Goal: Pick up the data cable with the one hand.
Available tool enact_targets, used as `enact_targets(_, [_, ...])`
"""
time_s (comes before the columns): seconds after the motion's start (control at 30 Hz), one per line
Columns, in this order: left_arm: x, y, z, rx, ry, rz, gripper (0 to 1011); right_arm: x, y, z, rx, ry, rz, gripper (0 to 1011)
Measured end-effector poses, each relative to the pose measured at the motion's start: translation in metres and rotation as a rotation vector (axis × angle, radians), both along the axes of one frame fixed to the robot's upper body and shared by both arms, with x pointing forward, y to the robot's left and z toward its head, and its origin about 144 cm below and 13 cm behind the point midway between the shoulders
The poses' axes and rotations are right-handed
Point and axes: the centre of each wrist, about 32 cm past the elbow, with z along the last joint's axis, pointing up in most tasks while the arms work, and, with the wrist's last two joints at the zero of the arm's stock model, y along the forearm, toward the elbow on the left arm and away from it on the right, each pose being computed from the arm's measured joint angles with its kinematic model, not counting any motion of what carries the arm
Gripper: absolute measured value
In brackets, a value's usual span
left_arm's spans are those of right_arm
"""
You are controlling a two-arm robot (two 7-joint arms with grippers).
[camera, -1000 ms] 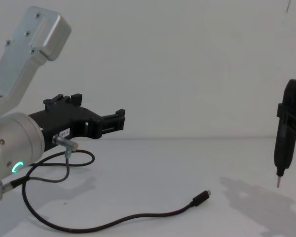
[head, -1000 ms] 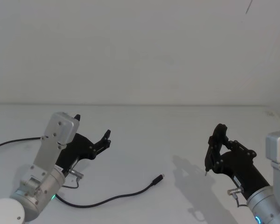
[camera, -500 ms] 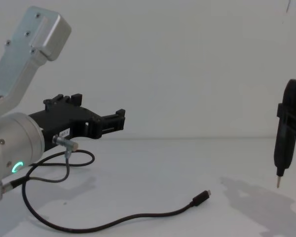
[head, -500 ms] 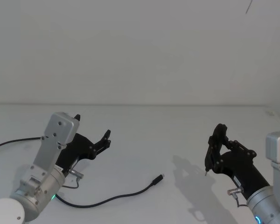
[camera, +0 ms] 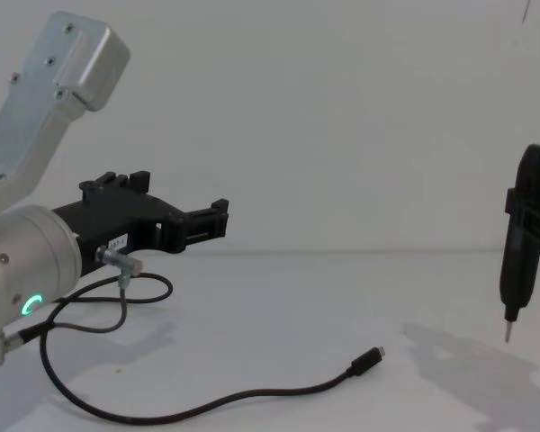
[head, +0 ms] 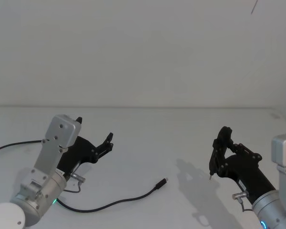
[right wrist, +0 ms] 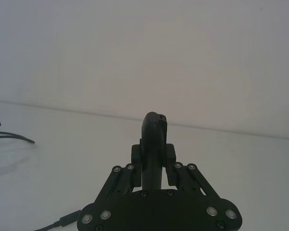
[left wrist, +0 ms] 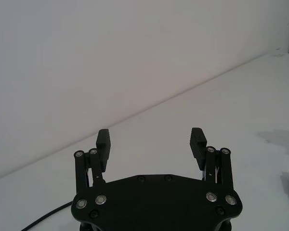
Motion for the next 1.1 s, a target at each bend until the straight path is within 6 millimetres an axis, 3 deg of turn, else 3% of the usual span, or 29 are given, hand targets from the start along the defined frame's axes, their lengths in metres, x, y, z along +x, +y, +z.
enact_targets(0.6, [-0.006, 0.009, 0.009, 0.113, 0.049, -0.135, 1001, 0.000, 0.000, 0.000, 0.000, 0.000, 0.000, 279])
enact_targets(1.1, [-0.009, 0.030, 0.033, 0.282, 0.200, -0.350, 1001, 0.000, 0.000, 0.000, 0.000, 0.000, 0.000, 279])
